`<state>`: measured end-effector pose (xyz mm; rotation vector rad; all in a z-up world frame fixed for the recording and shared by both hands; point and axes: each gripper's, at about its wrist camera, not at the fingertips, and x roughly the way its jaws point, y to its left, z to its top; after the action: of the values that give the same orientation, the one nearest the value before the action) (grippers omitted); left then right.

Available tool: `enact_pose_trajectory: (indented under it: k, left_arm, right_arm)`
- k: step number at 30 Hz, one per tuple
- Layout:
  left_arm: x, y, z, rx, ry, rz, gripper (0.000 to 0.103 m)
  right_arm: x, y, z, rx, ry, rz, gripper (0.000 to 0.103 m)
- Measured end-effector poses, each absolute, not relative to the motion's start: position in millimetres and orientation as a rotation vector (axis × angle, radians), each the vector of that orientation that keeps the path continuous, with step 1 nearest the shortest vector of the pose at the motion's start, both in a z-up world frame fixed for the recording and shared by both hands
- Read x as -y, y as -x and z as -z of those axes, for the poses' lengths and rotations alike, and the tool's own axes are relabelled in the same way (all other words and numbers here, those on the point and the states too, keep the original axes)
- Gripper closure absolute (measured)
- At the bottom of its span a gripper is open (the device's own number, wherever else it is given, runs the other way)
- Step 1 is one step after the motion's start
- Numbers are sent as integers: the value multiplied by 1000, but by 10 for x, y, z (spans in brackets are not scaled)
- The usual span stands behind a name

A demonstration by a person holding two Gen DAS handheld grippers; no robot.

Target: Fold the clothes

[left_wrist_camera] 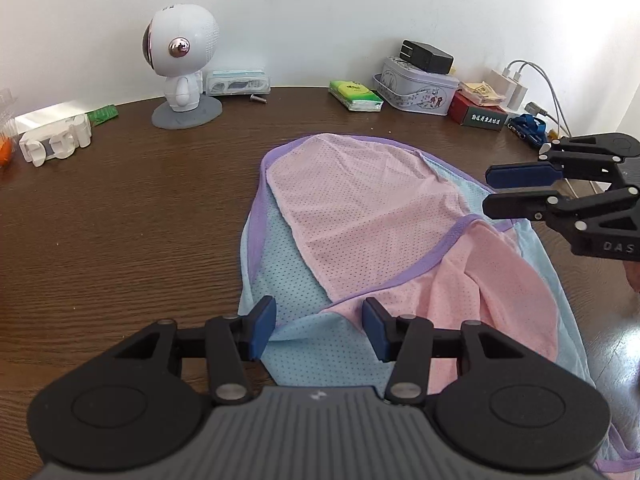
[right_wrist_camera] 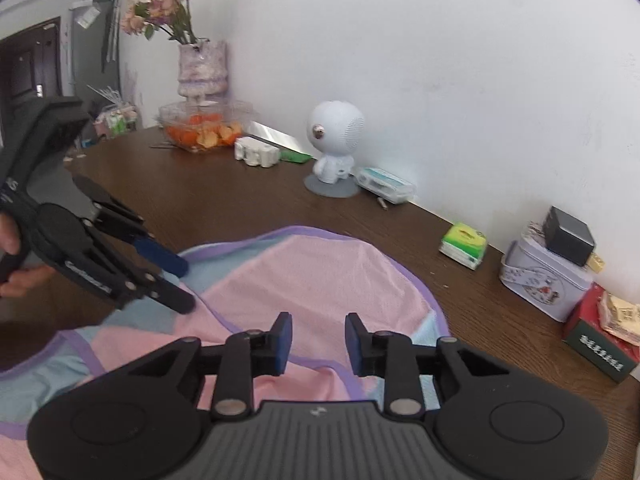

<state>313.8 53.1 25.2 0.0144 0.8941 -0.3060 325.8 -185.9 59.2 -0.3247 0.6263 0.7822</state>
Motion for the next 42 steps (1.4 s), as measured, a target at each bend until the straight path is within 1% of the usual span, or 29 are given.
enact_pose_trajectory:
  k: [5,8,10,12,18,24,26,27,28,29,30,31,32,33,35,38,39,40,41,42]
  left_arm:
    - [-518,-3154,-228,-860,-60,220,56]
    - [-544,-3182,-224,-850,-34,196,56]
    - [-601,-3215,-235,-852,4,167,58]
    - [-627,-3208,-274,-852,15,176,58]
    - [-548,-3049,-383,-871,-51,276,57]
    - [-441,-2493,-445,-855,-43,297,57]
    - [-385,-2342,-415,-865,-44,297,57]
    - [-358,-2289,-386,-876,-57,293,57]
    - [-339,-2236,-358,-884,-75,286,58]
    - [-325,-2183,-332,-890,-91,280,63]
    - [-329,-2138,-323,-888,-93,279,75]
    - [-341,-2096,-323,-882,-87,280,92]
    - [-354,-2055,-323,-876,-82,282,97]
    - [-373,-2021,-327,-867,-83,269,98]
    - [-443,-1965,-348,-849,-74,214,99]
    - [-528,-1855,-372,-847,-37,220,97]
    - [-532,-1801,-379,-849,-41,205,91]
    - [-534,-1766,-383,-848,-43,195,74]
    - [-537,-1742,-384,-846,-42,187,63]
    - [-540,-1717,-386,-843,-41,179,52]
  right_arm:
    - [1664,-3228,-414,-693,459,-719,75]
    - [1855,-3152,-338,-746,425,-624,73]
    - [2026,-3036,-328,-751,394,-570,67]
    - [2141,-2957,-343,-763,327,-542,63]
    - [2186,-2822,-409,-821,167,-475,62]
    - [2142,-2430,-424,-849,69,-524,62]
    - [2104,-2318,-375,-862,75,-529,64]
    - [2085,-2278,-340,-876,86,-536,68]
    - [2069,-2240,-309,-888,97,-543,81]
    - [2076,-2209,-308,-884,100,-545,88]
    - [2083,-2179,-308,-880,103,-547,95]
    - [2090,-2148,-307,-876,106,-550,97]
    - [2097,-2118,-307,-872,109,-552,100]
    - [2103,-2087,-306,-868,112,-554,102]
    - [2117,-2026,-305,-860,117,-558,103]
    - [2137,-1935,-304,-848,126,-565,102]
    - [2144,-1904,-304,-844,129,-567,96]
    - [2151,-1874,-303,-840,132,-569,91]
    - [2158,-1843,-303,-837,135,-571,83]
    - [2165,-1813,-302,-833,138,-573,62]
